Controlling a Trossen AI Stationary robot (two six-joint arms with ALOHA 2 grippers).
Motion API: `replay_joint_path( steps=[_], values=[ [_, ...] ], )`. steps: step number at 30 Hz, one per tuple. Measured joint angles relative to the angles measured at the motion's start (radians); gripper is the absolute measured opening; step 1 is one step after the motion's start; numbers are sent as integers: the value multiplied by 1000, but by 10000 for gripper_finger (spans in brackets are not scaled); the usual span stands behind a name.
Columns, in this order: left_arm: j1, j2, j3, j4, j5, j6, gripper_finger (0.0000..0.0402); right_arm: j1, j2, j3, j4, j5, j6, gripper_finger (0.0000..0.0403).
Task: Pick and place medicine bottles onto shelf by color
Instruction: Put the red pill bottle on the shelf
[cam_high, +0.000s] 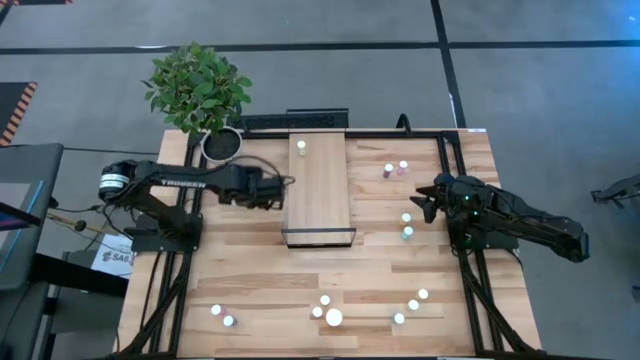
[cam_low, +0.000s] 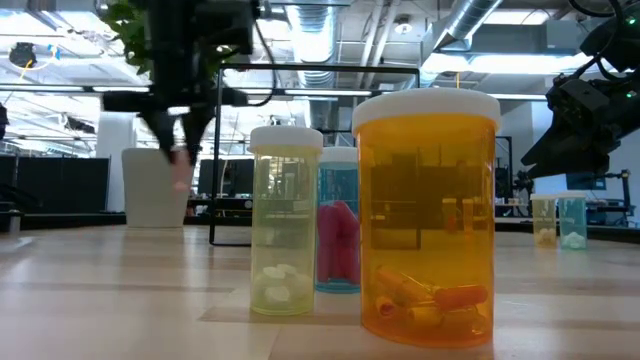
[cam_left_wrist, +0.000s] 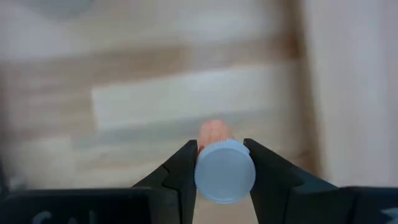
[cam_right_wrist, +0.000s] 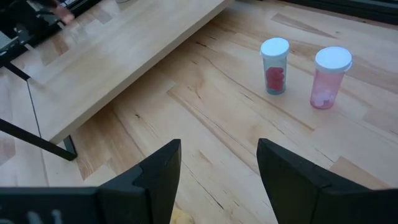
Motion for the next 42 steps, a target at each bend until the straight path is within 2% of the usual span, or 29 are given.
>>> replay_joint_path(
  steps=[11, 21, 31, 42],
  values=[
    [156, 296, 381, -79, 54, 279, 103, 0, 0, 0, 0, 0, 0, 234],
    [226, 462, 600, -59, 45, 365, 103, 0, 0, 0, 0, 0, 0, 234],
    [271, 604, 735, -96, 103, 362, 103, 0, 0, 0, 0, 0, 0, 234],
    [294, 608, 736, -93, 98, 324, 103, 0, 0, 0, 0, 0, 0, 234]
  ],
)
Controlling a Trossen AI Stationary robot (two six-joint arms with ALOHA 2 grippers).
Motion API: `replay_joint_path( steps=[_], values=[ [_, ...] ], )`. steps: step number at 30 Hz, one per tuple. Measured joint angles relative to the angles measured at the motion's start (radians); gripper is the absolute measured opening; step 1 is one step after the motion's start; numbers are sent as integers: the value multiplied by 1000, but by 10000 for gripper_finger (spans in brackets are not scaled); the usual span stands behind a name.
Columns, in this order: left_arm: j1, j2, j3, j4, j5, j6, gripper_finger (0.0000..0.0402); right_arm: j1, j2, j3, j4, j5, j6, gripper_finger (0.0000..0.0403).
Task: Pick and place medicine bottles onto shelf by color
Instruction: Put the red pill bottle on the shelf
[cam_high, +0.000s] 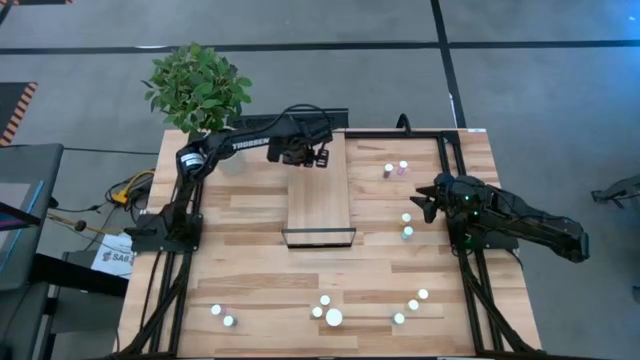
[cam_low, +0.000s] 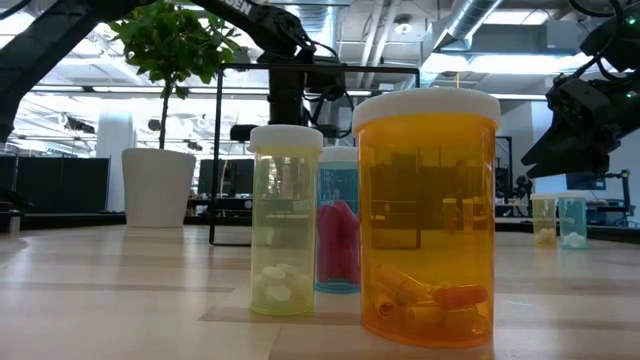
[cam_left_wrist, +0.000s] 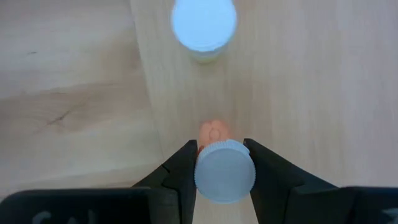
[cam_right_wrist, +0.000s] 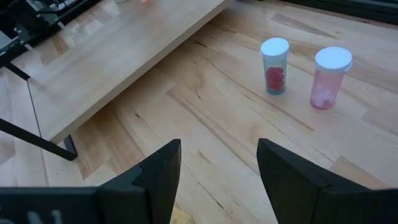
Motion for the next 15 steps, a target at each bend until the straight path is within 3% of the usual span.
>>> replay_joint_path(
  steps=[15],
  values=[
    [-11, 0, -1, -1, -6, 2, 103, 0, 0, 0, 0, 0, 0, 234]
  ],
)
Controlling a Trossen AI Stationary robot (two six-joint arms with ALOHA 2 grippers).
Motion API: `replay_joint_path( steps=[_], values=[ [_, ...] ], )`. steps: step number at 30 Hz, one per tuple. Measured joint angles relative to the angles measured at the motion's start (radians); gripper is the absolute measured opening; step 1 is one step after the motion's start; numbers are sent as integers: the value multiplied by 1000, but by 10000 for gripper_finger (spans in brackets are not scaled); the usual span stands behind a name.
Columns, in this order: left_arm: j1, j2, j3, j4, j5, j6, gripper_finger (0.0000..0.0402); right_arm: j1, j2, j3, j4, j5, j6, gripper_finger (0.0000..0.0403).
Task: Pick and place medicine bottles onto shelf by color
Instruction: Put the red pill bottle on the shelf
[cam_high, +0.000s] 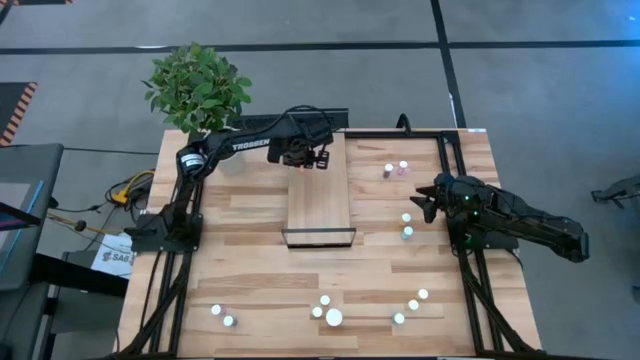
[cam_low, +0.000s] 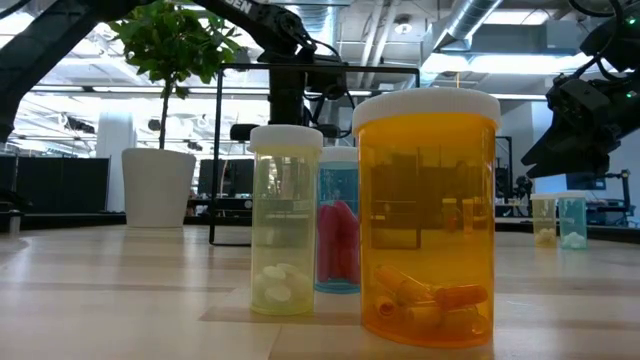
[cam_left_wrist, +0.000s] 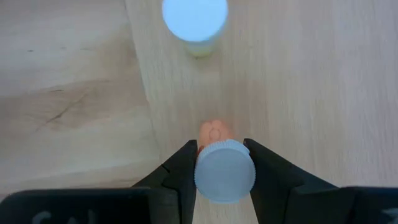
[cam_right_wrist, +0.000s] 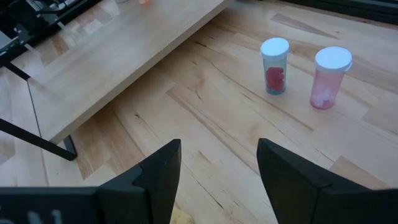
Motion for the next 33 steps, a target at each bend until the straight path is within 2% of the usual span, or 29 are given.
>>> replay_joint_path(
  steps=[22, 26, 33],
  values=[
    [-5, -1, -19, 29, -25, 20, 104, 0, 0, 0, 0, 0, 0, 234],
    [-5, -1, -19, 29, -23, 22, 121, 0, 0, 0, 0, 0, 0, 234],
    [-5, -1, -19, 33, -15, 39, 177, 0, 0, 0, 0, 0, 0, 234]
  ],
)
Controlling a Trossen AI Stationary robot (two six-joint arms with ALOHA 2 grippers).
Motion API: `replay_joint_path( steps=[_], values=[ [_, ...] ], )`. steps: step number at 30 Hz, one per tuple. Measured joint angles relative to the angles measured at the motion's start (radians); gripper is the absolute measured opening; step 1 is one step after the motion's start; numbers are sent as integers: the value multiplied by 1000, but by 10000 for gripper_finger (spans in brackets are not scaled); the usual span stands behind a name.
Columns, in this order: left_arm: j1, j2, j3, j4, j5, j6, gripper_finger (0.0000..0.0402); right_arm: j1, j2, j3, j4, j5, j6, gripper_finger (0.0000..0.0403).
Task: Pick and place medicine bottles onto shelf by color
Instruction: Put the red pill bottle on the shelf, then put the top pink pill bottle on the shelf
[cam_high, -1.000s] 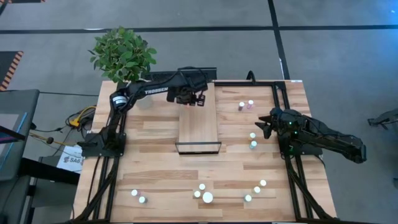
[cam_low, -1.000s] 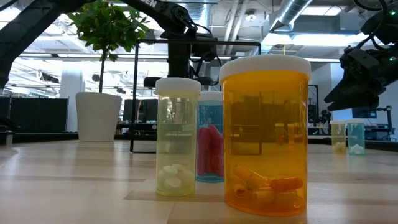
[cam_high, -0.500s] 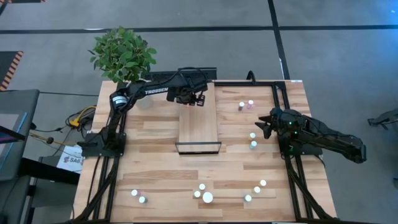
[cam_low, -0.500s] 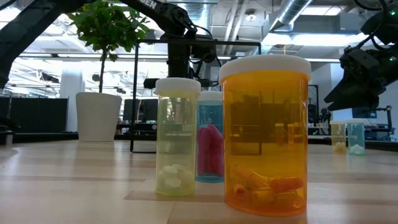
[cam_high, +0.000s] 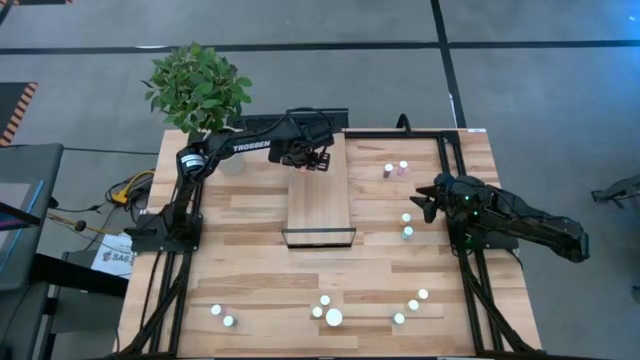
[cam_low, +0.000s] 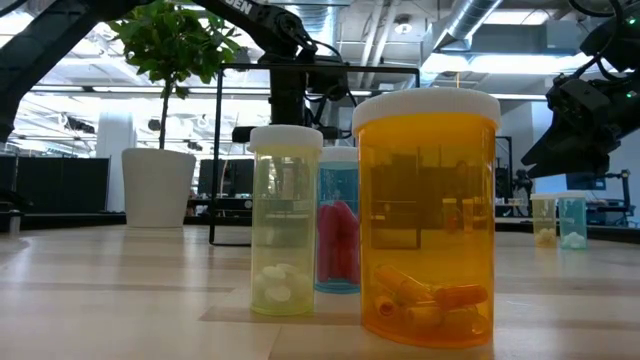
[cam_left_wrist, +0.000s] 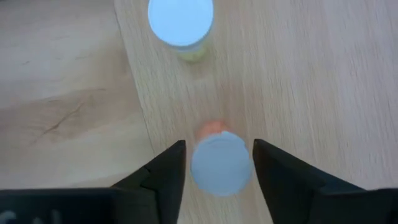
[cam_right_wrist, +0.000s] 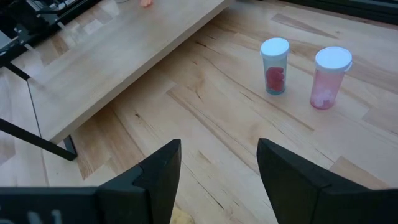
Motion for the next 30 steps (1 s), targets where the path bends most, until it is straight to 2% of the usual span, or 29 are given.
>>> replay_joint_path(
  steps=[8, 12, 15, 19, 25, 30],
  values=[
    [-1, -28, 58, -64, 18, 37, 223, 0, 0, 0, 0, 0, 0, 234],
    [-8, -77, 76, -110, 14, 38, 226, 0, 0, 0, 0, 0, 0, 234],
    [-28, -143, 74, -116, -28, 33, 222, 0, 0, 0, 0, 0, 0, 234],
    [-81, -235, 66, -139, -144, 12, 215, 0, 0, 0, 0, 0, 0, 234],
    [-186, -315, 66, -238, -389, -54, 213, 0, 0, 0, 0, 0, 0, 234],
    [-221, -332, 66, -347, -442, -124, 213, 0, 0, 0, 0, 0, 0, 234]
  ],
)
